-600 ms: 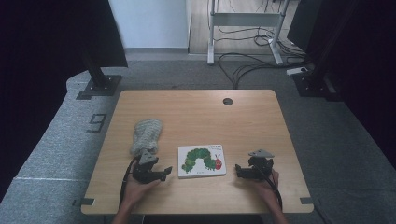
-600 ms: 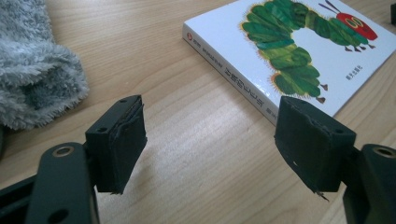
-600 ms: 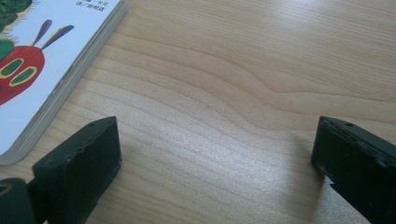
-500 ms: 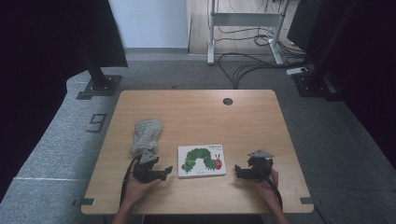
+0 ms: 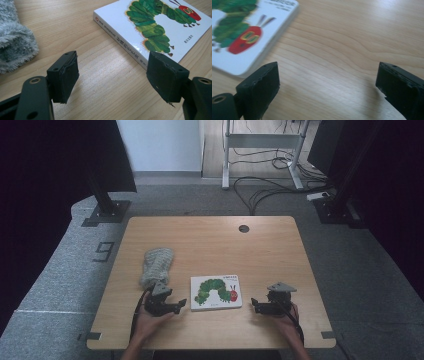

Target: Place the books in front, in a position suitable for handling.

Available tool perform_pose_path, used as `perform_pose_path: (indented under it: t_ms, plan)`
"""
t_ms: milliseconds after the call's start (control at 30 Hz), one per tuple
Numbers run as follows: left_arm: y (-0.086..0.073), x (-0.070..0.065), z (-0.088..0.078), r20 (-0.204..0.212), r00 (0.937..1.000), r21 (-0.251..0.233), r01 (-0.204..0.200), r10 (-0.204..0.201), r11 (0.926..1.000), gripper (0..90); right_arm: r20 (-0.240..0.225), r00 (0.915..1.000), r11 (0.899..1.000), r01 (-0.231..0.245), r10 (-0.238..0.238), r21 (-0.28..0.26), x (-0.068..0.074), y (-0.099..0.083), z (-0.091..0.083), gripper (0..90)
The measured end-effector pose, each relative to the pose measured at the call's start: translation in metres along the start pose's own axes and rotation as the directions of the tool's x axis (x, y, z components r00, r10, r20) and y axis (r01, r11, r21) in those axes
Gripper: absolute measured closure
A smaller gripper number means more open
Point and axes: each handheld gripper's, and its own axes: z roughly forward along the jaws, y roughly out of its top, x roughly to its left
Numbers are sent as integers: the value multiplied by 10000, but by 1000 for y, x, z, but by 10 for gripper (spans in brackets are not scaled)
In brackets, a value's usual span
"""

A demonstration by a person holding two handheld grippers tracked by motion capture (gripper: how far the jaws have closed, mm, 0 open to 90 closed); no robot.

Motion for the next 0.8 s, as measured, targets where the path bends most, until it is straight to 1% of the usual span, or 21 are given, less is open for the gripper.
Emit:
perform_pose_path:
  t_ms: [33,67,100,133,167,200,267,300,333,367,400,433,467,500,533,567,600,633,667,733,800]
  plan:
    - [0,-1,-1,1,10000,-45,-43,43,10000,256,-95,9999,9999,50,-51,-113,2,1,-2,60]
    - [0,-1,-4,-35,10000,-150,-52,51,9999,256,-249,9996,9991,157,-167,-387,6,2,-6,73]
    - [0,-1,-4,-35,10000,-150,-52,51,9999,256,-249,9996,9991,157,-167,-387,6,2,-6,73]
    - [0,0,-4,-4,10000,-187,15,-16,9998,256,-425,9988,9976,230,-259,-656,9,4,-9,93]
    - [0,0,-4,-4,10000,-187,15,-16,9998,256,-425,9988,9976,230,-259,-656,9,4,-9,93]
    - [1,1,-4,-10,10000,-210,55,-55,9998,256,-708,9969,9963,280,-338,-814,12,5,-9,106]
    - [2,3,-5,-23,9999,-272,114,-115,9996,256,-944,9945,9957,376,-456,-849,18,6,-8,116]
    - [2,3,-5,-23,9999,-272,114,-115,9996,256,-944,9945,9957,376,-456,-849,18,6,-8,116]
    - [2,6,-6,-82,9997,-347,206,-209,9992,256,-1277,9901,9952,478,-585,-856,23,7,-5,123]
    - [2,7,-6,-92,9996,-364,268,-271,9990,256,-1433,9876,9952,528,-642,-824,27,8,-4,128]
    - [2,9,-6,-128,9993,-394,350,-355,9986,258,-1563,9852,9952,584,-702,-790,31,8,-1,128]
    - [2,9,-6,-128,9993,-394,350,-355,9986,259,-1563,9852,9952,584,-702,-790,31,8,-1,128]
    - [2,10,-7,-195,9990,-423,397,-406,9983,260,-1766,9801,9948,813,-909,-611,39,10,5,129]
    - [3,11,-7,-201,9990,-463,401,-411,9981,260,-1851,9779,9947,894,-973,-510,44,11,7,131]
    - [4,10,-8,-227,9990,-503,373,-385,9980,260,-1912,9756,9938,1009,-1082,-476,48,11,9,133]
    - [4,10,-8,-227,9990,-503,373,-385,9980,260,-1912,9756,9938,1009,-1082,-476,48,11,9,133]
    - [5,10,-9,-274,9990,-580,330,-347,9978,260,-2008,9715,9919,1196,-1256,-417,54,11,12,138]
    - [5,10,-9,-274,9990,-580,330,-347,9978,260,-2008,9715,9919,1196,-1256,-417,54,11,12,138]
    - [6,11,-11,-344,9989,-615,295,-317,9977,260,-2042,9694,9906,1320,-1364,-351,59,12,16,145]
    - [8,13,-13,-410,9989,-589,202,-227,9981,260,-2099,9678,9903,1368,-1391,-254,61,13,19,154]
    - [9,14,-14,-436,9988,-607,200,-226,9980,259,-2172,9664,9904,1365,-1376,-204,62,13,21,159]
